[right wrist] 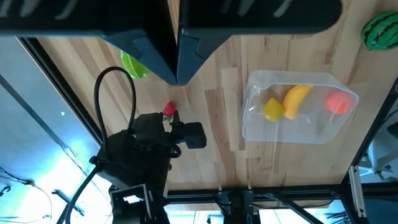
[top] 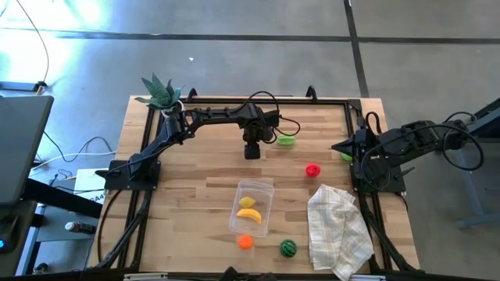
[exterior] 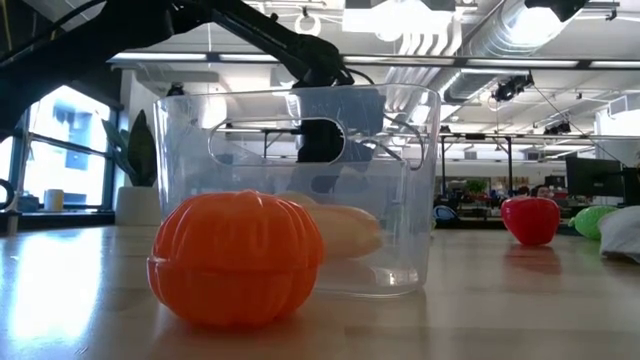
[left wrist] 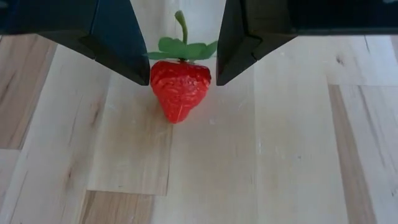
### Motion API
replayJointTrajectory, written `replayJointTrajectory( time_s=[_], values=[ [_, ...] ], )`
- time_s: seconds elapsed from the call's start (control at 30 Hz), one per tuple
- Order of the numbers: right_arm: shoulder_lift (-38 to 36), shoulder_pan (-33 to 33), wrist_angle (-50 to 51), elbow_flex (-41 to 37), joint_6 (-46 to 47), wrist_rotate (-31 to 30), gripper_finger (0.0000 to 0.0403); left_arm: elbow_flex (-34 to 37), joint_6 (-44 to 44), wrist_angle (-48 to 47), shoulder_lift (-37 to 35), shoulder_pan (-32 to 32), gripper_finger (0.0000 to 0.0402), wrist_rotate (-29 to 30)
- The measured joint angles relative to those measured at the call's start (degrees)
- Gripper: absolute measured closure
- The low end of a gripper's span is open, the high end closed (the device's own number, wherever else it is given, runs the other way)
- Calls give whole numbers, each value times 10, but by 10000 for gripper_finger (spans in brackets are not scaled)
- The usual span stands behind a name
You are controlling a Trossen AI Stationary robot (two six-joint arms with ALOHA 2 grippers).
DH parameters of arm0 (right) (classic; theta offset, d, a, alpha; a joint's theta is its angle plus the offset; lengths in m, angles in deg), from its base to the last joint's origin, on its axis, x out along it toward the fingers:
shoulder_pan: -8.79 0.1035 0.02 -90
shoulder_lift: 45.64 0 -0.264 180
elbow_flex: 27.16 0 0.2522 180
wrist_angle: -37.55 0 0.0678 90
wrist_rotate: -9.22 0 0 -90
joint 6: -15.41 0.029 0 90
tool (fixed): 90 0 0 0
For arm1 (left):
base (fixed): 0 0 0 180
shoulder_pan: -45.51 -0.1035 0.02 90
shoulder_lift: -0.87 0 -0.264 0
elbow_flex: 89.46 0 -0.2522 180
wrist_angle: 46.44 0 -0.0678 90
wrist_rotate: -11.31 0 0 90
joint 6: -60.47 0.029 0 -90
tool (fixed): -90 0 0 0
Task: Pick and placing Produce into tupperware
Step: Put the strawberry into the transparent bin
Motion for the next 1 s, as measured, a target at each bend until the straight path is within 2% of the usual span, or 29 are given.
replayJointTrajectory(
  time_s=[1.0],
  values=[
    [0,0,0,0,0,0,403,0,-15,4,0,0,230,4]
  ],
)
